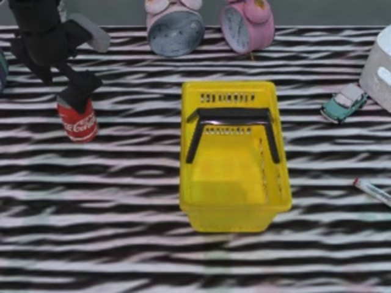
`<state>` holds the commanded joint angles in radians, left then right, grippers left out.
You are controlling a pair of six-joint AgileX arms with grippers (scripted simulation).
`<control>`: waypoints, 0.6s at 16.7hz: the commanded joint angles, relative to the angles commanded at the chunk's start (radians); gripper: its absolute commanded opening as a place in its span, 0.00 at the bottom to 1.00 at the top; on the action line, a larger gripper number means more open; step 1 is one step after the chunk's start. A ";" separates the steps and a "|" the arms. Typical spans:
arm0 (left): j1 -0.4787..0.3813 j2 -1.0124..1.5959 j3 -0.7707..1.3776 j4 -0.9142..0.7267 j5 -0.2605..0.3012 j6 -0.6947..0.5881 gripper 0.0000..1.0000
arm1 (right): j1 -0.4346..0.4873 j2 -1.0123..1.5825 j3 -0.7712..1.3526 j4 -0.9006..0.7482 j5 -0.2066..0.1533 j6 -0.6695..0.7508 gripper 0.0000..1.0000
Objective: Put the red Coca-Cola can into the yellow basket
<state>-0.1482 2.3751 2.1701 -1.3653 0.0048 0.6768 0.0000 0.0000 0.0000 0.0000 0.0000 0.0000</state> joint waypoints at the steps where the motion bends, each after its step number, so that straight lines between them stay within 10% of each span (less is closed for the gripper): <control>1: 0.004 -0.001 -0.003 0.002 0.001 -0.001 1.00 | 0.000 0.000 0.000 0.000 0.000 0.000 1.00; 10: 0.001 0.015 -0.171 0.186 0.000 0.001 1.00 | 0.000 0.000 0.000 0.000 0.000 0.000 1.00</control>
<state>-0.1472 2.3905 1.9992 -1.1789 0.0050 0.6780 0.0000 0.0000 0.0000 0.0000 0.0000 0.0000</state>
